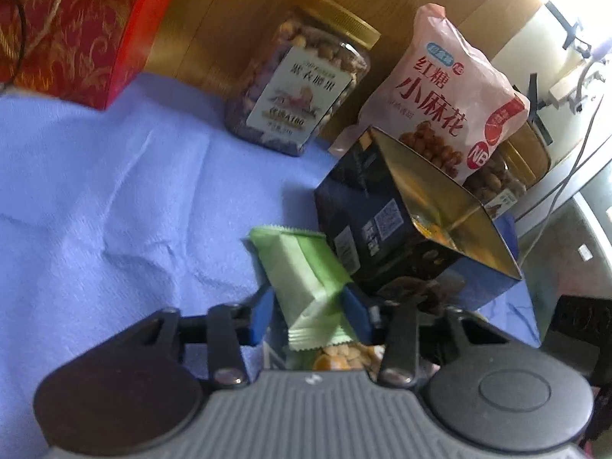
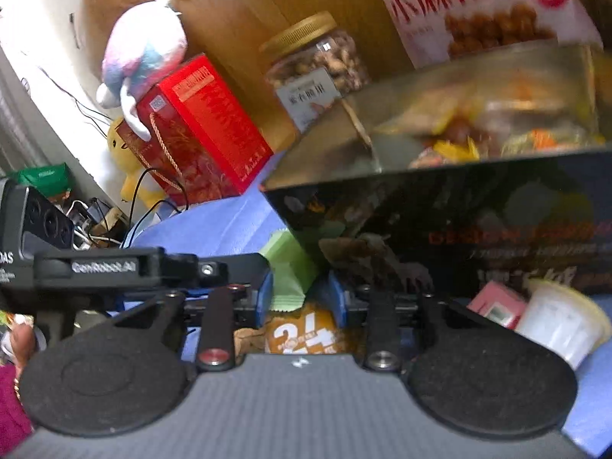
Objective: Organize snacks
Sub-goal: 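Grasp the light green wrapped packet on the cloth with the left gripper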
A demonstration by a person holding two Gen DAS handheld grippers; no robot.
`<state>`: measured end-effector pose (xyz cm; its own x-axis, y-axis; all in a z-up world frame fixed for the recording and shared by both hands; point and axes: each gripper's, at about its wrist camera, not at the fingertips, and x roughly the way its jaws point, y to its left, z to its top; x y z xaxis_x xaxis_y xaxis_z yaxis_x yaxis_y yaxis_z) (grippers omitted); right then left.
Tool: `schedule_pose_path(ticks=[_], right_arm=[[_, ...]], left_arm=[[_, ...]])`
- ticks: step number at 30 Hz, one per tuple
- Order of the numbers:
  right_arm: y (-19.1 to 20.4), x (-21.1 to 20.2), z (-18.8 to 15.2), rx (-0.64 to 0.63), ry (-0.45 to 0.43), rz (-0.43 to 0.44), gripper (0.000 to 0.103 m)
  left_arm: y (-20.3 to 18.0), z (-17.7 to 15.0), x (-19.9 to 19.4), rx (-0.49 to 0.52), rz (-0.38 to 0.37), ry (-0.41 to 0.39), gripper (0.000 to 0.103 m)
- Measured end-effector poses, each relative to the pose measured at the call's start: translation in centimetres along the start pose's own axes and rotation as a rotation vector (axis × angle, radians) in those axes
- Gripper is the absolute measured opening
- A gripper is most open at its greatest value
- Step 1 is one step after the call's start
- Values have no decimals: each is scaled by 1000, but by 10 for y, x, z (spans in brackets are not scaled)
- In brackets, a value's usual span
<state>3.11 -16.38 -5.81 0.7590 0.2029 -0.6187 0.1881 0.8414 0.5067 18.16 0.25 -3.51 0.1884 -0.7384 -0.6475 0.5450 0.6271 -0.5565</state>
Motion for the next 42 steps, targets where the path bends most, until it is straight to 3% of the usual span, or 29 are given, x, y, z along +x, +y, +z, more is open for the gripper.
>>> schedule_pose_path(ticks=[2, 10, 15, 20, 23, 26, 27, 30, 32, 34, 36, 39, 42], right_arm=[[0, 1, -1, 11, 6, 18, 18], [50, -17, -11, -111, -53, 61, 14], [92, -46, -43, -209, -73, 112, 14], [109, -79, -91, -340, -52, 138, 14], [109, -93, -116, -441, -49, 79, 15], [100, -111, -133, -498, -123, -76, 16], [94, -117, -135, -490, -148, -119, 17], [75, -136, -138, -410, -211, -209, 26], [67, -146, -139, -366, -227, -183, 31], [69, -147, -143, -365, -221, -140, 55], [79, -136, -147, -395, -178, -83, 67], [99, -113, -157, -462, -107, -31, 74], [118, -83, -165, -548, -43, -86, 74]], left_arm=[[7, -2, -3, -24, -18, -5, 37], [-2, -22, -66, 12, -14, -116, 35], [-3, -64, -116, 29, -39, -165, 36], [-8, -120, -132, 31, -58, -139, 36], [-17, -142, -122, 51, -73, -87, 36], [-34, -156, -113, 103, -131, -27, 47], [-41, -161, -114, 142, -138, -21, 54], [-60, -164, -130, 273, -165, -48, 55], [-64, -156, -143, 312, -162, -108, 61], [-61, -143, -149, 323, -113, -164, 70], [-55, -125, -144, 339, -41, -193, 74], [-44, -107, -124, 347, 5, -151, 73], [-36, -103, -104, 341, -12, -81, 65]])
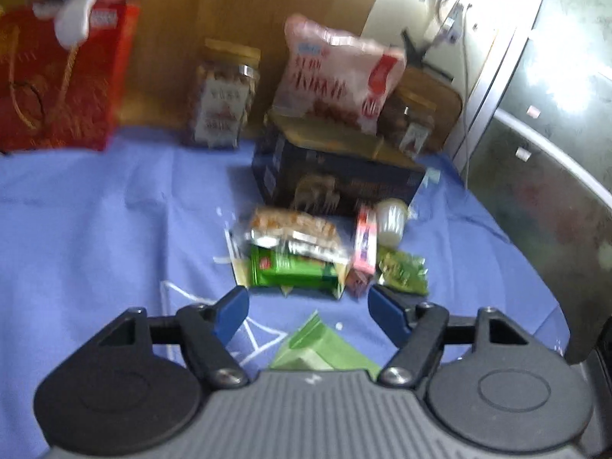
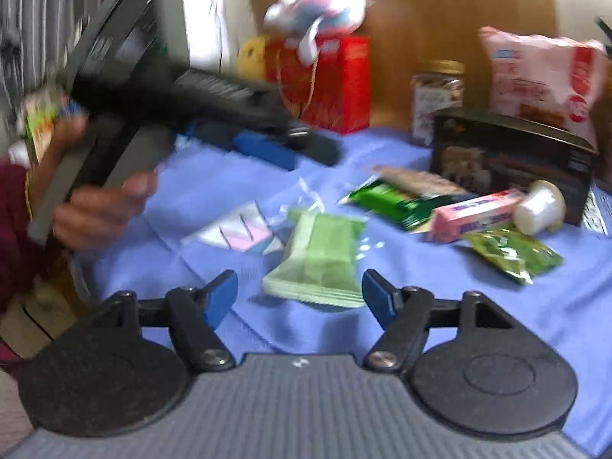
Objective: Organize snacks
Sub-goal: 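Grasp the light green wrapped packet on the cloth with the left gripper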
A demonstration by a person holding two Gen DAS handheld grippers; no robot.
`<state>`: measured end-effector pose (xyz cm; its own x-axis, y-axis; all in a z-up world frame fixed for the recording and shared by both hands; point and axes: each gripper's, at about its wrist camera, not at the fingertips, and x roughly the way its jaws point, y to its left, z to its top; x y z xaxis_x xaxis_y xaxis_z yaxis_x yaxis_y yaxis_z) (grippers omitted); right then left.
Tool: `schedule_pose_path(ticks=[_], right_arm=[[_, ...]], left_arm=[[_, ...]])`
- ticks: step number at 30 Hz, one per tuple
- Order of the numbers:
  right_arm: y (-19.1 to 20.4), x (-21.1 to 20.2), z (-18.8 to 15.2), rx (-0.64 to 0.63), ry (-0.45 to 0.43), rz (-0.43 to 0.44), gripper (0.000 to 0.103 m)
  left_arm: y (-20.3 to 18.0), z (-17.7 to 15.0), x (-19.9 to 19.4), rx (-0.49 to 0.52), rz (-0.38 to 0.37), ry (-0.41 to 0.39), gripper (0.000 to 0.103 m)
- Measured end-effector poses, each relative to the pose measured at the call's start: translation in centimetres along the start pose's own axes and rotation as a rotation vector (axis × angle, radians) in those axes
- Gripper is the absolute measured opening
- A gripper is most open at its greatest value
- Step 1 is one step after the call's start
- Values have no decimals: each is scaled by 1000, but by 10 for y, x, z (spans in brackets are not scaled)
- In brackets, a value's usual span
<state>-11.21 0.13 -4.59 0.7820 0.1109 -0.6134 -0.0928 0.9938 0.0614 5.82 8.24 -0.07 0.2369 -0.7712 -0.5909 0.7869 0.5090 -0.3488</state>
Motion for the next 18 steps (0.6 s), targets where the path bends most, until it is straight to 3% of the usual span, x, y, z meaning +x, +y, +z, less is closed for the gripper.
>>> schedule_pose_path(ticks=[3, 4, 7, 10, 12, 15, 18], right_arm=[[8, 17, -1, -52, 29, -73, 72], [6, 19, -2, -53, 36, -86, 72], [-9, 9, -5, -26, 30, -97, 72], [-26, -9, -18, 16, 8, -174, 72], [-40, -20, -24, 59, -13, -217, 72], [-52, -35, -28, 121, -45, -190, 72], [-46, -34, -27, 85, -47, -162, 71]], left_arm=[[2, -9, 19, -12, -35, 70, 44], [4, -14, 22, -24, -47, 90, 41], [3, -26, 20, -49, -92, 91, 40], [-1, -34, 10, -82, -139, 93, 40], [-3, -37, 3, -88, -150, 75, 46], [-2, -34, -6, -118, -156, 32, 52], [0, -29, -7, -144, -157, 26, 52]])
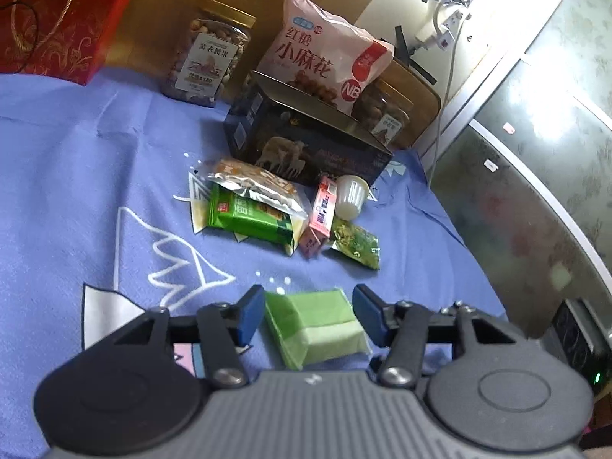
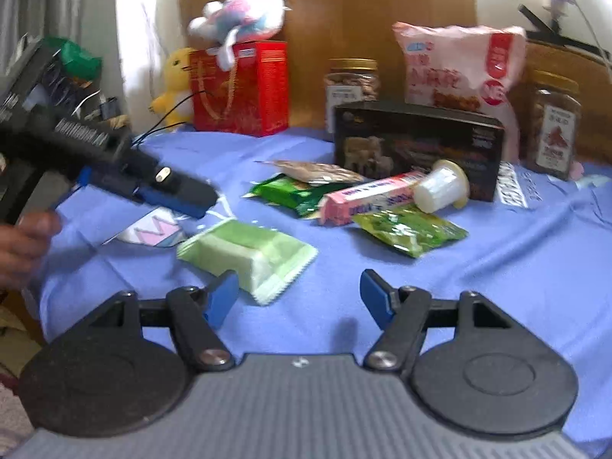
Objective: Organize snacks
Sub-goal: 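Grasp the light green wrapped packet on the cloth with the left gripper, then carry the light green packet into the black tin and open the left gripper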
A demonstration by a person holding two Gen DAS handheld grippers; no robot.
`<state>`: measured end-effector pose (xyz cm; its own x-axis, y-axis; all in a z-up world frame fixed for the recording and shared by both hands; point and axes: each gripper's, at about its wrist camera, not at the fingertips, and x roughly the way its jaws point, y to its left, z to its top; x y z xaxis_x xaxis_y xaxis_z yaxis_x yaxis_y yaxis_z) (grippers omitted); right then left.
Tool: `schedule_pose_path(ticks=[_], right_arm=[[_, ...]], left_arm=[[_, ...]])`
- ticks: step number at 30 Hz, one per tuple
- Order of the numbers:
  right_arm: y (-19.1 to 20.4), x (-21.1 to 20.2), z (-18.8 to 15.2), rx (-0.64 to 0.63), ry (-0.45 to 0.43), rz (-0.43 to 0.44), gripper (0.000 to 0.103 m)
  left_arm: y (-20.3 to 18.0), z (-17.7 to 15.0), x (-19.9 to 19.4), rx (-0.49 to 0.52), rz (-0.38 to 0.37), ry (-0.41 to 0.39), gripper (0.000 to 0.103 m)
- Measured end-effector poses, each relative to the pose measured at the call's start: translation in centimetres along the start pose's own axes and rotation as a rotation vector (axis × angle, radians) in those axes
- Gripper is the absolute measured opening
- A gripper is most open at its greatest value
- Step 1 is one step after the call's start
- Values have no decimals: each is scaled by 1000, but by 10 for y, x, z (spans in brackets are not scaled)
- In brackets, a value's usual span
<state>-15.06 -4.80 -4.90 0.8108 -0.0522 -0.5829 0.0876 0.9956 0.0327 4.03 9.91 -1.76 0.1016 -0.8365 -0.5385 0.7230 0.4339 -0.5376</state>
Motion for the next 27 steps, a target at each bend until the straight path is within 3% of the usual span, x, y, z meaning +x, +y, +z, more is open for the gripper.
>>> schedule_pose_path(ticks=[5, 11, 14, 21, 27], right_arm=[[13, 11, 1, -57, 25, 26, 67], [9, 24, 4, -33, 56, 50, 34], [8, 23, 6, -23, 38, 43, 34], [-22, 6, 33, 23, -102, -8, 33], [-69, 14, 77, -24, -201, -90, 33]], left_arm=[[-7, -7, 12, 38, 44, 52, 52], [-13, -16, 26, 40, 43, 88, 46], [-24, -4, 25, 70, 41, 64, 46], [-64, 50, 24, 203, -16, -31, 46], [-88, 113, 66, 270, -10, -78, 45]])
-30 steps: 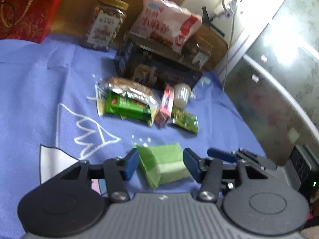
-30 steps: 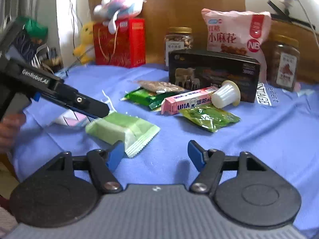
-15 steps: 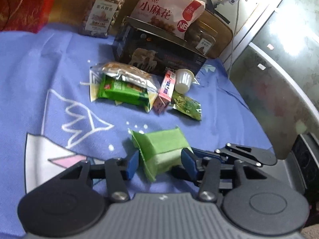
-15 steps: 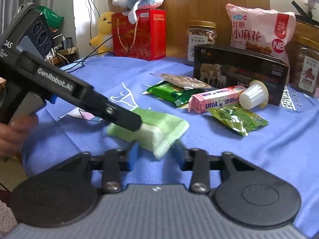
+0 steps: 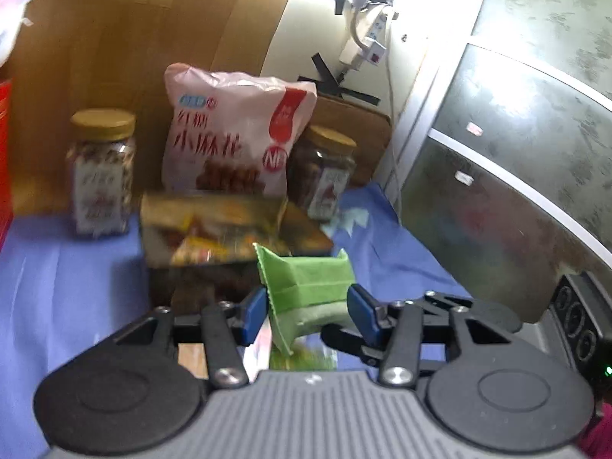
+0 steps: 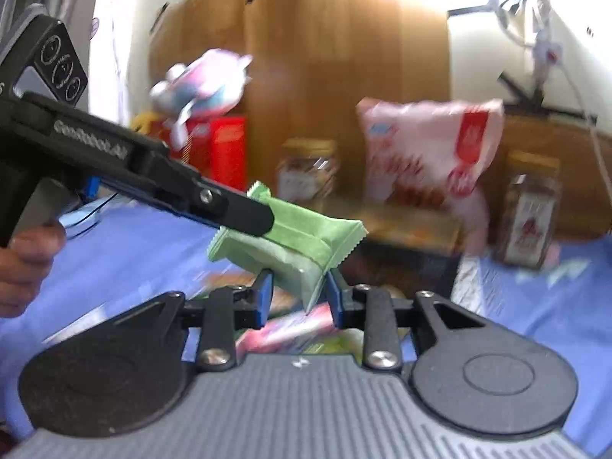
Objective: Organize snacks
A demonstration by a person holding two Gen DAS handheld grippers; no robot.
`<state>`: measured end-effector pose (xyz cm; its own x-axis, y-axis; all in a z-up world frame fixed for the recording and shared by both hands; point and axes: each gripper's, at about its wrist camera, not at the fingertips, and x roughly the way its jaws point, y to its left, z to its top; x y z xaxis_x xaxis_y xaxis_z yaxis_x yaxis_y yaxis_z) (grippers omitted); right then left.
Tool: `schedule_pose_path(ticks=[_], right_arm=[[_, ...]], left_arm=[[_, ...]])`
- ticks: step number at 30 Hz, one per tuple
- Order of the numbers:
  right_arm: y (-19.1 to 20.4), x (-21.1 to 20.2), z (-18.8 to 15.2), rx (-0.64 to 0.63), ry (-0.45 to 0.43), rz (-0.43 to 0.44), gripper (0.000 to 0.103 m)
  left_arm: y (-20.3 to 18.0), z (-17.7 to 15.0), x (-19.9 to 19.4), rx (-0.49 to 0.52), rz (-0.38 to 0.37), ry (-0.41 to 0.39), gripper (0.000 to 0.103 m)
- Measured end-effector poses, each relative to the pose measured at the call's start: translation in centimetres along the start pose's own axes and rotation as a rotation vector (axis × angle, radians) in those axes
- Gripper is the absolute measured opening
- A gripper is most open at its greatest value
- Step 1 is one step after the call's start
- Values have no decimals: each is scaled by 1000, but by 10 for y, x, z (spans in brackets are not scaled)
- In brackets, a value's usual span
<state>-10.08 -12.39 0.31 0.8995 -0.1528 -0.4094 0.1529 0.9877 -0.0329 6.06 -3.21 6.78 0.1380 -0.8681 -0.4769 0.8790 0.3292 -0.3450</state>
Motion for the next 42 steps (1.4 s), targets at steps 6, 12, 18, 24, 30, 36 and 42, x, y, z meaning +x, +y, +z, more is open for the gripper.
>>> schedule_pose_path(ticks=[6, 12, 18, 24, 30, 36, 42], right_arm=[[-49, 47, 23, -18, -16, -84, 33], [-76, 80, 21, -11, 3, -147, 35], [-85, 69, 21, 63, -10, -148, 36], [-106, 25, -3, 376, 14, -46, 36], [-104, 57, -34, 659, 195, 63, 37], [-99, 76, -38, 758, 226, 90, 33], [-81, 24, -35, 578, 192, 95, 31]], left_arm=[[14, 45, 79, -28, 26, 30, 45], [33, 53, 127, -83, 48, 59, 45], [36, 45, 117, -100, 51, 64, 46], [33, 14, 50, -120, -33, -14, 49], [36, -32, 23, -216, -38, 21, 49], [30, -55, 11, -240, -31, 42, 49], [25, -74, -10, -251, -61, 43, 49]])
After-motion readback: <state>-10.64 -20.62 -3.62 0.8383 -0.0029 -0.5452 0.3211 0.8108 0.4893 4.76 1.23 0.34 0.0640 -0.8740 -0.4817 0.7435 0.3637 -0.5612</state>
